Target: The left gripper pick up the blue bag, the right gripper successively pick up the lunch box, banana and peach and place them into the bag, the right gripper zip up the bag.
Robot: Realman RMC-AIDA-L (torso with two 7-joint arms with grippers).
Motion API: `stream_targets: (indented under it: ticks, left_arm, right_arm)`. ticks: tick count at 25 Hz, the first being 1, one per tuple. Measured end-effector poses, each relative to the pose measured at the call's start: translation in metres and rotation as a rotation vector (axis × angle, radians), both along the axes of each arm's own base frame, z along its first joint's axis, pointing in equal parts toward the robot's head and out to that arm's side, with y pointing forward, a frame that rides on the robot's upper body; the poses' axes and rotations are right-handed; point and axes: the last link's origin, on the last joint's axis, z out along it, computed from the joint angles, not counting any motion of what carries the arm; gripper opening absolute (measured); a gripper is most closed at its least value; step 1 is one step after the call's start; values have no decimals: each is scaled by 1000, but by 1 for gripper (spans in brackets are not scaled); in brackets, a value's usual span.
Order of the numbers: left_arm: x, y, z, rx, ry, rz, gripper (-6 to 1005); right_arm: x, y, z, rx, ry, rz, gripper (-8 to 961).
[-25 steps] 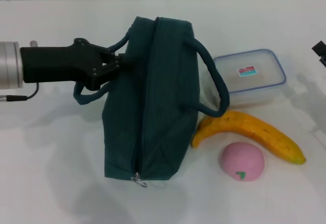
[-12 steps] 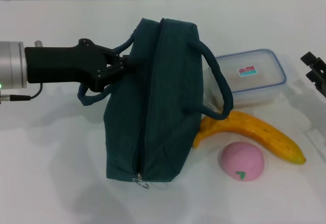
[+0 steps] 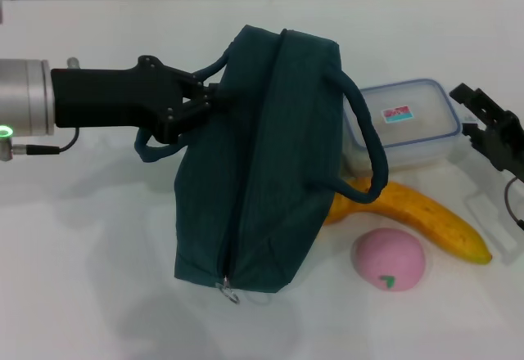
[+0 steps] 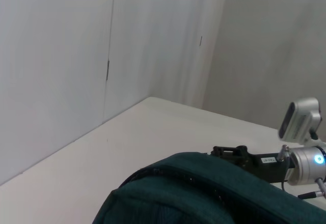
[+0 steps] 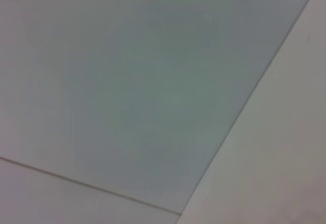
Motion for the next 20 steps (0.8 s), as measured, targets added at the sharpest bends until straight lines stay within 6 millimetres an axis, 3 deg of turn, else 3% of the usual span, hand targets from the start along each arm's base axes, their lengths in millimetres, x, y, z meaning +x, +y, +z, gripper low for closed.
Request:
stream_targets:
  ticks: [11, 20]
  left_arm:
    - [1, 0, -2, -3, -1, -6, 47]
    - [0, -1, -3, -3, -3, -6, 47]
  right_arm:
    - [-17, 9, -2, -39, 86, 35, 757]
    - [-18, 16, -2, -41, 98, 6, 754]
